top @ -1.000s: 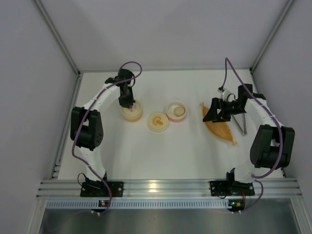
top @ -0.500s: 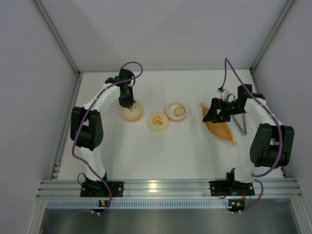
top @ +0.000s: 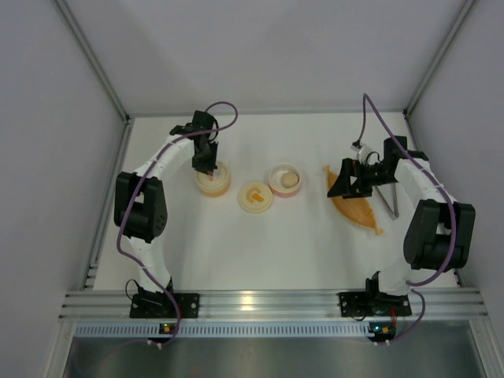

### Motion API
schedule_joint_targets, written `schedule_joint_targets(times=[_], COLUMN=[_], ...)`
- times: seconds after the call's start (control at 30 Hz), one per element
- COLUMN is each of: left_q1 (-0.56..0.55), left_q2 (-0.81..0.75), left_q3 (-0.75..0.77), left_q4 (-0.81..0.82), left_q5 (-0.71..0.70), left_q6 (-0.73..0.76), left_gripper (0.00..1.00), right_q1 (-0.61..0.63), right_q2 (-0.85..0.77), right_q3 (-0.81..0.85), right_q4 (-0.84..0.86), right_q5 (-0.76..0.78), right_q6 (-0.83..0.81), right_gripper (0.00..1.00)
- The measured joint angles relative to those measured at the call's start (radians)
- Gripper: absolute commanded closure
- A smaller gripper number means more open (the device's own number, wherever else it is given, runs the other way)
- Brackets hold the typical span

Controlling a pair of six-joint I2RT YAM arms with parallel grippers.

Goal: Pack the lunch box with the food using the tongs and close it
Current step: Close the box lid on the packing box.

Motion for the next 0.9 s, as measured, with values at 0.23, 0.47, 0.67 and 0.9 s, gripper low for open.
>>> schedule_joint_targets(times=[0.23, 0.47, 0.67, 0.9], left_q1=[0.005, 0.007, 0.007, 0.007], left_q2=[0.002, 0.006, 0.010, 0.015], left_q3=[0.000, 0.000, 0.000, 0.003], left_q4=[0.008, 0.010, 0.006, -0.024], left_q5=[0.092, 0.216, 0.292, 0.366], left_q6=[0.133, 0.301, 0.447, 0.645], left_gripper=[1.00, 1.00, 1.00, 0.90], right_q1=[0.000, 0.000, 0.000, 0.000], right_q2=[0.000, 0.000, 0.003, 0.011], right_q3=[0.000, 0.000, 0.000, 0.000], right_q4=[0.000, -0.002, -0.003, -0.003], right_q5=[0.000, 0.000, 0.000, 0.000], right_q6=[0.000, -0.007, -0.008, -0.008], right_gripper=[0.01, 0.01, 0.01, 0.01])
